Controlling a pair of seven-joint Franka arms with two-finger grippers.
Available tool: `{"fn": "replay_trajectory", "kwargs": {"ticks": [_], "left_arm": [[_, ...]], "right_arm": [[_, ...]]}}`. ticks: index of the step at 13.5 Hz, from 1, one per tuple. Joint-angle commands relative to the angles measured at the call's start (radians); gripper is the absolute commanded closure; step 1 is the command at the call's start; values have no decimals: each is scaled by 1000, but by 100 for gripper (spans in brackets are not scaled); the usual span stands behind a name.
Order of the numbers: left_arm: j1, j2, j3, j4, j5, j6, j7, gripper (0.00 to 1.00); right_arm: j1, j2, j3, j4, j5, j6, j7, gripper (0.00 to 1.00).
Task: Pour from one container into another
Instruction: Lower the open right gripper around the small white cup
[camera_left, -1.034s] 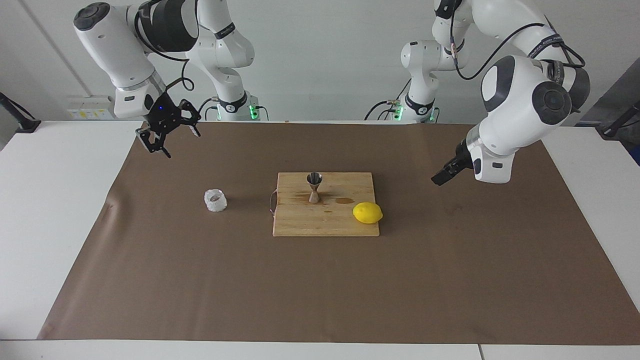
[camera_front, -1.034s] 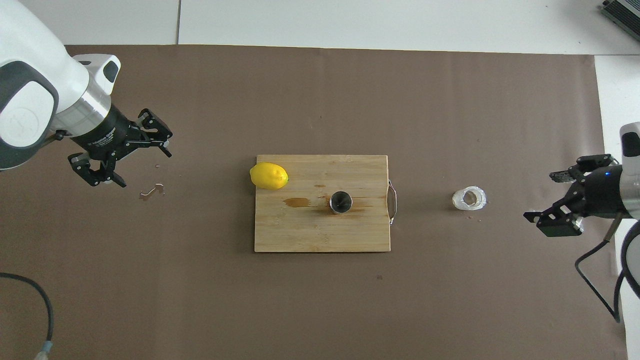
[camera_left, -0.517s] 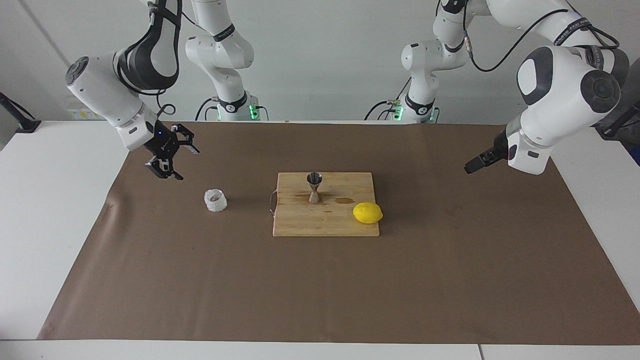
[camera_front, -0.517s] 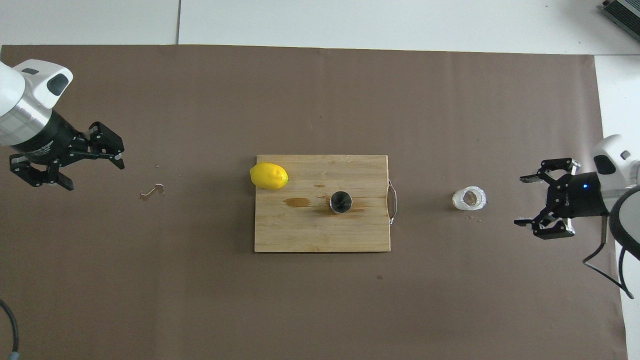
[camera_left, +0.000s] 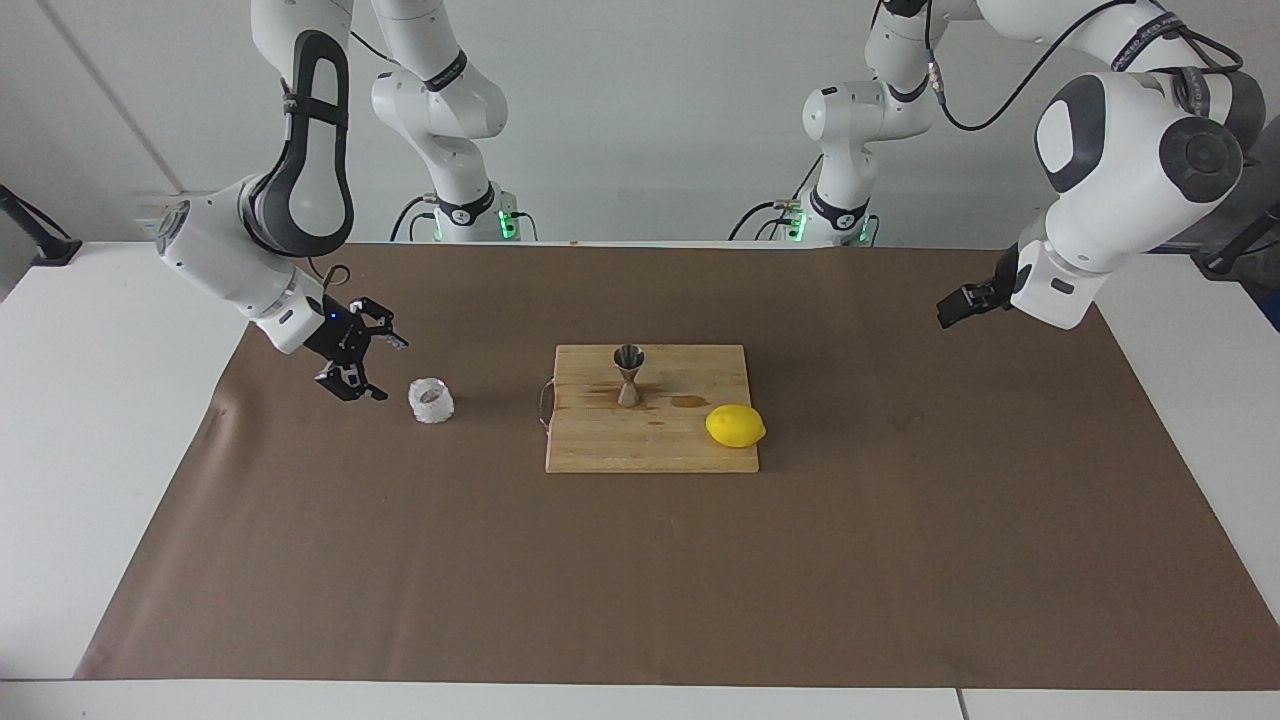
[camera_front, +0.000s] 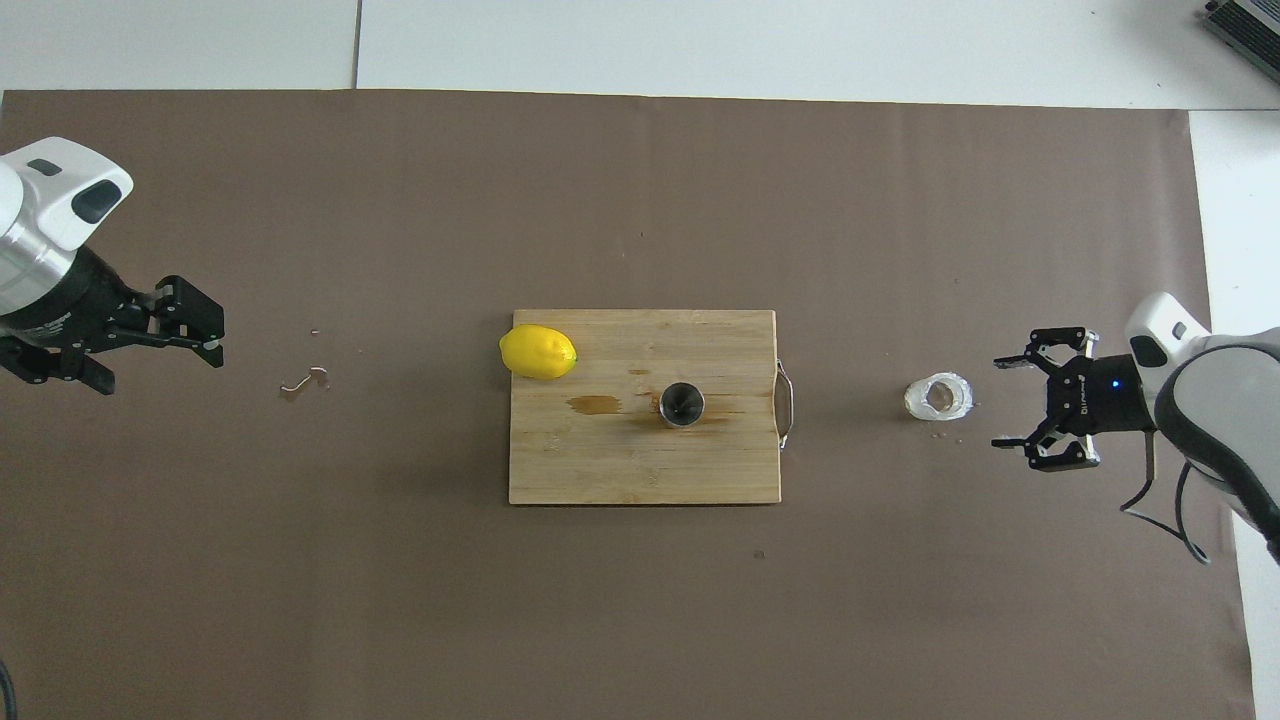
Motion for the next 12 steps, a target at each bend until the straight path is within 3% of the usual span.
{"fn": "replay_trajectory", "kwargs": {"ticks": [1, 9, 12], "left_arm": [[16, -120, -4, -143, 17, 62, 34, 0], [55, -171, 13, -139, 12, 48, 217, 0], [56, -164, 16, -121, 11, 42, 223, 0]], "right_arm": [[-8, 17, 7, -35, 47, 27, -71, 0], [-5, 160, 7, -32, 230, 79, -241, 0], [7, 172, 8, -32, 275, 79, -272, 0]]}}
